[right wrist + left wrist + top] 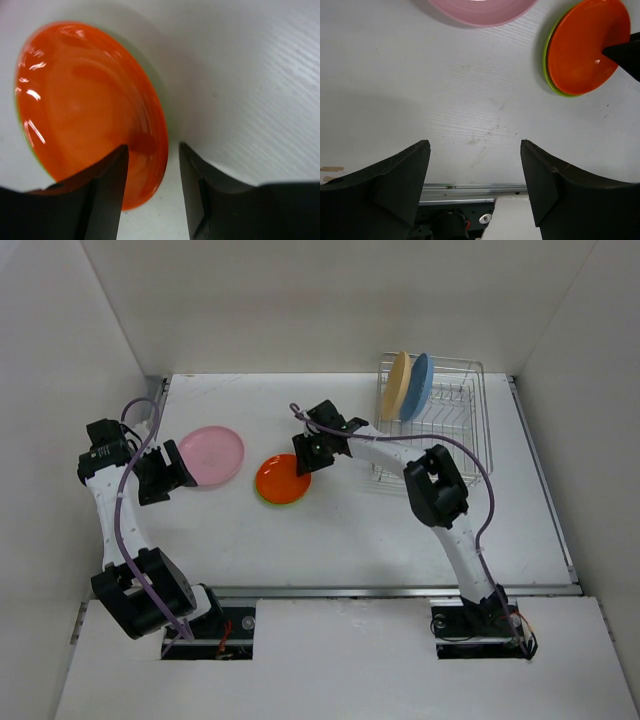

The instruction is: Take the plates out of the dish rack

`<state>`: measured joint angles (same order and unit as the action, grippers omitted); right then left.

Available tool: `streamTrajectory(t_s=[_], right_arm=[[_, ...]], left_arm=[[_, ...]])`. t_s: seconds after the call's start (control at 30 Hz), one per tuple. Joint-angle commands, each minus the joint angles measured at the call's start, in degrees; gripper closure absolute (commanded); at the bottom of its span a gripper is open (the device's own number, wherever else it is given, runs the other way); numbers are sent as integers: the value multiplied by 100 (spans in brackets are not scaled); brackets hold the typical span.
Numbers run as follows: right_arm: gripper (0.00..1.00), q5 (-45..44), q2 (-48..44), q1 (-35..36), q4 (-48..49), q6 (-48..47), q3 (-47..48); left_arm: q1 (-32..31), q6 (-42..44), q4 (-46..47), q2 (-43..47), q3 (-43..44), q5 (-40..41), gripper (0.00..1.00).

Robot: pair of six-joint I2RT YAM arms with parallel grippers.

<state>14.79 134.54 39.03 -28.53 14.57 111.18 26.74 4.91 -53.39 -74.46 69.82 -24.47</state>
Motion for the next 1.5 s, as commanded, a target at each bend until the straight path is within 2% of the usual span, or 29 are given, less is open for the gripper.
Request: streamTrajectory(t_s=[0.0, 0.13, 0.33, 0.43, 0.53, 0.63, 0.7, 0.8, 0.97, 1.13, 1.23, 1.27, 1.33, 1.37, 1.47], right_arm=[[48, -194, -6, 17, -398, -164, 185], [43, -764, -498, 17, -530, -314, -235], [39, -1145, -2017, 70, -162, -314, -1159], [33, -1670, -2861, 70, -109, -245, -1370], [25, -2671, -3651, -245, -108, 71, -1370], [24, -3498, -4048, -886, -108, 283, -1301], [23, -3911, -4050, -1429, -108, 476, -1248], [23, -4080, -3752, -1923, -108, 530, -950], [21, -3246, -2594, -2645, -215, 530, 7], [21, -3184, -1792, -2856, -91, 582, 492], [29, -3490, -1493, -2909, -301, 818, 695], [38, -3561, -1440, -2909, -302, 872, 695], [47, -3614, -1500, -2909, -180, 872, 520], [58, -3562, -1501, -2909, -179, 872, 467], [74, -3360, -1501, -2909, -117, 777, 466]], left_arm=[[15, 98, -14, -16, -39, -111, 30], [15, 98, -67, -16, -39, -111, 30], [15, 98, -67, -16, -39, -111, 30], [15, 98, -67, -16, -39, -111, 30], [15, 98, -67, 36, -39, -111, 30], [15, 98, -67, 36, -39, -111, 30], [15, 98, -5, 36, -39, -111, 30], [15, 98, -5, -16, -39, -111, 30], [15, 98, 48, -130, -92, -111, 30], [15, 98, -5, -131, -92, -111, 30], [15, 98, -5, -131, -92, -111, 30], [15, 98, -5, -131, -92, -111, 30], [15, 151, -5, -131, -92, -111, 30], [15, 151, -5, -131, -92, -111, 30], [15, 151, -5, -183, -92, -111, 30]])
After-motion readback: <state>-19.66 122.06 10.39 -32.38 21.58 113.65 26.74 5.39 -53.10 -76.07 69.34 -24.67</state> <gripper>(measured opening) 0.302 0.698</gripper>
